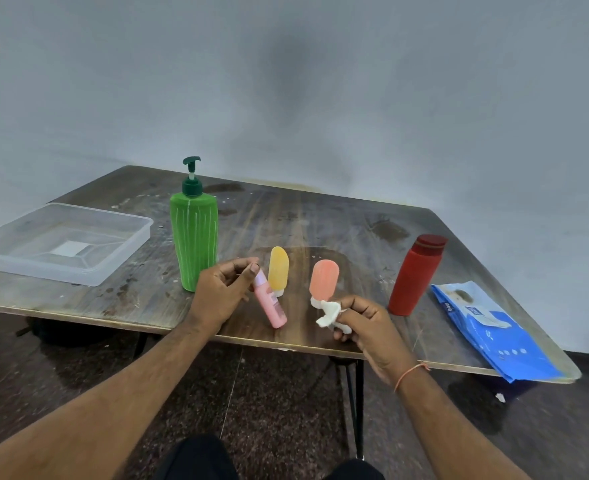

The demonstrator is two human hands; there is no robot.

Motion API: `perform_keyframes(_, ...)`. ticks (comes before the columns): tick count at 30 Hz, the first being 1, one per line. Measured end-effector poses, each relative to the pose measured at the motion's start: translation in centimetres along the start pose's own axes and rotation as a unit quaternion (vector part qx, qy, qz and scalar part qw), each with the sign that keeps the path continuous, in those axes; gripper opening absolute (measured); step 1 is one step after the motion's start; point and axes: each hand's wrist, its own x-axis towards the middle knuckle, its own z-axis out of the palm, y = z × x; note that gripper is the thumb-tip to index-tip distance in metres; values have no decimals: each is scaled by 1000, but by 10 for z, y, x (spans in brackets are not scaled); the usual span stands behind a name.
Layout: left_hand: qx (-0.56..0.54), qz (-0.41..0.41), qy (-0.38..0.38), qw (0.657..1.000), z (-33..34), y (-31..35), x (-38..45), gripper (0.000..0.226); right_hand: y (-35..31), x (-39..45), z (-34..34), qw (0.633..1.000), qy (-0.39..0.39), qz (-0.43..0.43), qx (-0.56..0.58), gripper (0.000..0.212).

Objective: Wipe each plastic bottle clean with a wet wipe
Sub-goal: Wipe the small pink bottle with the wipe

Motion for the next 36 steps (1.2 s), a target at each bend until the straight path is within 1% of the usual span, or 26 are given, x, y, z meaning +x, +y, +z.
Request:
perform_keyframes(2,7,9,-23,1000,0,2,-3,17,-1,-4,-16,1000,18,0,-22,11)
perform_keyframes(5,11,29,-94,995,6,9,-6,23,-4,-10,-42,997,40,2,-71,12)
perform_keyframes(8,35,75,-168,982,20,26,-1,25,-7,-16,-65,995,55,13,-87,9)
perform_keyframes(11,74,121,-217,966,44,49,8,28,-10,-21,-83,993,71,28,-87,13)
perform_keyframes(12,96,147,-228,958,53,56,12,29,-11,-23,-85,993,73,27,-88,14)
perform_keyframes(14,143,195,-255,936,74,70,21,30,-11,-26,-87,993,76,16,-91,25)
perform_keyframes(18,243,260,-292,888,119,87,40,30,-10,-28,-85,991,78,-13,-108,39)
perform_keyframes(21,302,286,-320,851,151,89,50,30,-8,-27,-85,991,80,-24,-105,46)
perform_keyframes(24,372,289,-350,810,175,84,56,29,-6,-27,-88,991,81,-19,-103,43)
perform_keyframes(28,443,287,-381,759,194,81,58,29,-3,-25,-90,991,79,-11,-105,20)
perform_keyframes(32,478,278,-378,742,199,80,59,31,2,-22,-94,991,78,-10,-110,8)
perform_keyframes(36,496,274,-381,730,196,77,59,32,4,-20,-96,989,81,-10,-123,13)
